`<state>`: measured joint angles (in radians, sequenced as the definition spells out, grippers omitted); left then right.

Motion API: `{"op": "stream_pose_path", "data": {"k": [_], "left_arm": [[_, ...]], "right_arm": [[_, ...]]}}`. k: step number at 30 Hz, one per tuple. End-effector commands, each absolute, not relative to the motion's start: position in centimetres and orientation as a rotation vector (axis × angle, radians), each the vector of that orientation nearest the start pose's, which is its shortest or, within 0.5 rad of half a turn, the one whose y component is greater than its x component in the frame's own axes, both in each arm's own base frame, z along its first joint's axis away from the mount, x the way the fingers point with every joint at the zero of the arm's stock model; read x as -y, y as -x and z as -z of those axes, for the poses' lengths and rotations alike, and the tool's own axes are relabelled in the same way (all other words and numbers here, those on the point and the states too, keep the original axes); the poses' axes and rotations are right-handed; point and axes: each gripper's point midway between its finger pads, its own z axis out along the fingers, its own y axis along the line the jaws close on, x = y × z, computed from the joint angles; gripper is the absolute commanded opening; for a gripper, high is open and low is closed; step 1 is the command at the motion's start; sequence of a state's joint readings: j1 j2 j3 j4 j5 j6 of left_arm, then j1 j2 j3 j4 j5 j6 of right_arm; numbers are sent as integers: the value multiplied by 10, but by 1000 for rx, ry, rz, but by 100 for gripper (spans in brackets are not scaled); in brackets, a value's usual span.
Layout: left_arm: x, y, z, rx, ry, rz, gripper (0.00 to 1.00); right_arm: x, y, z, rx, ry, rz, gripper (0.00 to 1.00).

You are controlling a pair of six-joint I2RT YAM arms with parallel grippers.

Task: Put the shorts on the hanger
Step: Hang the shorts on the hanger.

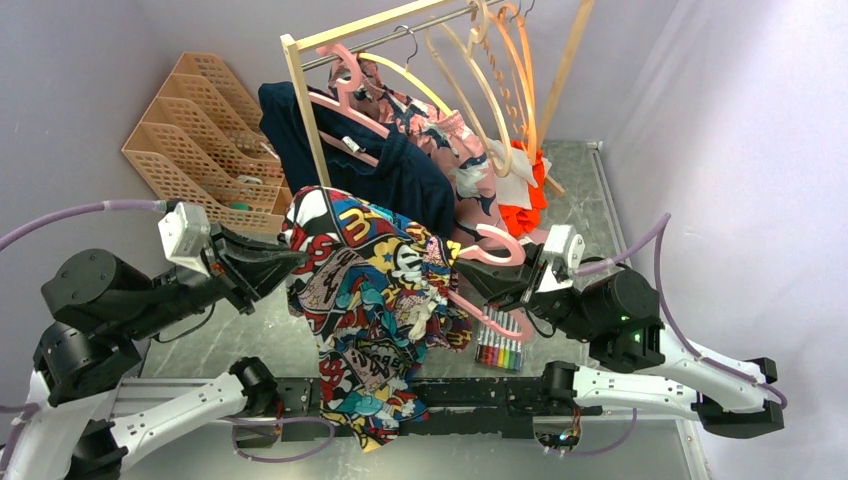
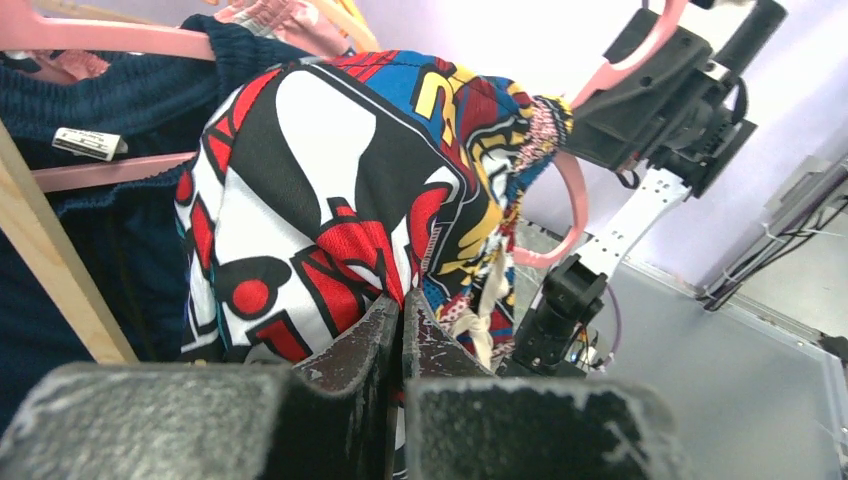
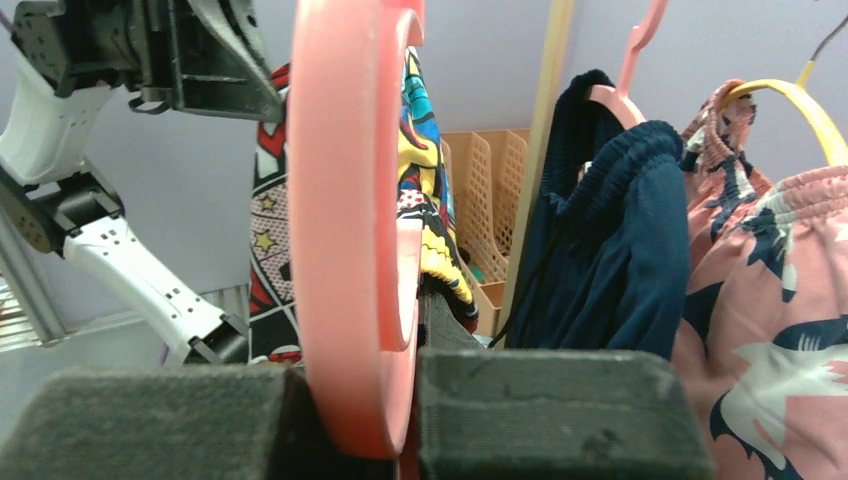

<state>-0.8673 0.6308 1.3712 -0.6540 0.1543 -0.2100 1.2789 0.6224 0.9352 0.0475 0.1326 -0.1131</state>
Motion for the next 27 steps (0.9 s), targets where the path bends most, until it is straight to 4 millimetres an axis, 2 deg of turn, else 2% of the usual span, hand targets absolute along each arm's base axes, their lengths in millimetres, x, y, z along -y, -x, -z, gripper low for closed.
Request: {"op": "stream_pose_path", "data": {"k": [1,9,12,16,17,19,21,23,27], "left_arm": [[179,-79,-458,-1403,-698,1082,7],[179,-66,-437,-1481,-721,1143,7],[179,-65,-431,-1495,-716,1157,7],[183,-77,-414,-1556,-696,1111,7],[183,-80,-411,-1574,-689,1092,17],[180,-84,-413,-1584,-677,1065,52],[174,-82,-429,-1536,-665,1059,73],[164,-74,-453,-1445,-642,1072,99],[139,-50,-506,-1246,-629,1096,99]], "right_arm": [[-219,-115,-487,-964,547,-892,0],[-211,-130,-488,-999,476,-825,0],[-216,-120,-493,-949,509,-871,0],[-221,-105,-503,-886,540,-946,0],[-223,-100,-506,-867,556,-969,0],[-227,-88,-511,-834,601,-1020,0],[-230,-83,-512,-838,640,-1038,0],[-229,-78,-516,-838,665,-1050,0],[-229,-74,-509,-863,704,-1058,0]]}}
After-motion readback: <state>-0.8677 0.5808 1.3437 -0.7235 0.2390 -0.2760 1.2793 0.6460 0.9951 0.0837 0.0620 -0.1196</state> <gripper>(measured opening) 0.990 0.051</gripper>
